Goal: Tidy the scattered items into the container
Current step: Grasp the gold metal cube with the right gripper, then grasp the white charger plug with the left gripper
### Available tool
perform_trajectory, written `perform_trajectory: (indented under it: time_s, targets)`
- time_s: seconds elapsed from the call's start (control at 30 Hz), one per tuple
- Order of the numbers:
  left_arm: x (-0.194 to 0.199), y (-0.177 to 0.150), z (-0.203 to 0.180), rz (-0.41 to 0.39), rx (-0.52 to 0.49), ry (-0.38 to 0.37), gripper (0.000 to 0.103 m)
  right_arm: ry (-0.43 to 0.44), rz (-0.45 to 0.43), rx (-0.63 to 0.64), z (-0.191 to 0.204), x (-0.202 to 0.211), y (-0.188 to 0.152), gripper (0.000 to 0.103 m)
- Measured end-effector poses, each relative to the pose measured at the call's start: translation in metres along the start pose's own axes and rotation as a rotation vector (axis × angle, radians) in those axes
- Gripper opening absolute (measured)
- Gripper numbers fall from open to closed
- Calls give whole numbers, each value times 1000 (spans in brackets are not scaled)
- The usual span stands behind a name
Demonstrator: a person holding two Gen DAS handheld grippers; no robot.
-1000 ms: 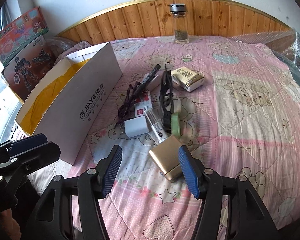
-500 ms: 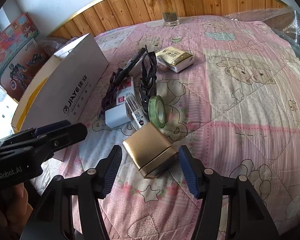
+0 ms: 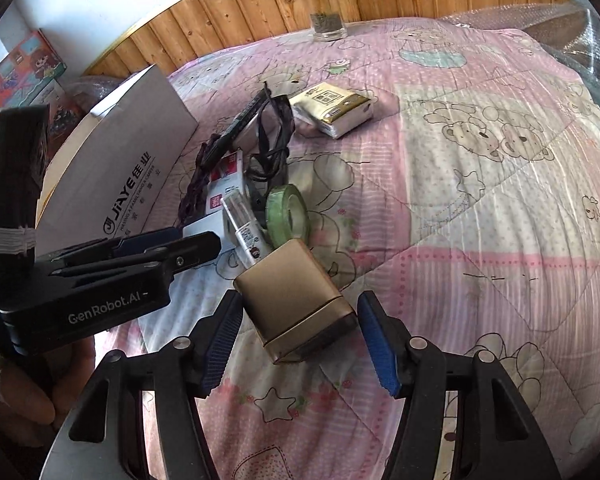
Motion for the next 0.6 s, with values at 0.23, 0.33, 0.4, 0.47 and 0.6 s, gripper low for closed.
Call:
perform_trajectory:
  time_s: [0.23,0.33,0.4,0.47,0.6]
  targets:
    - [12,-5,-17,5,-41,-118,54,-19,-7,-24,-11,4,5,61]
    - [12,-4,-16,-27,-87,-59,54,-36,-8,50,-2,5,3,68]
    - [7,-4,-15,-29,-102,-46,54,-59,-6,85,-1,3,1,68]
    - [-1,-4,-16,-34,-116,-44,54,-73,1,98,-1,1,0,68]
    - [-7,-2,-19,-46,-127,-80,53,-46,-8,44,-10,6,1,57]
Point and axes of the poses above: each gripper's, at about its wrist camera, not at the fingertips, and x roughly against the way its jaws point, z to its left, y to its top, the point moved 6 cm from there along -x, roughly the way its jaws point, and after that the axes turned 5 degrees about -z, right-handed, at the moved point
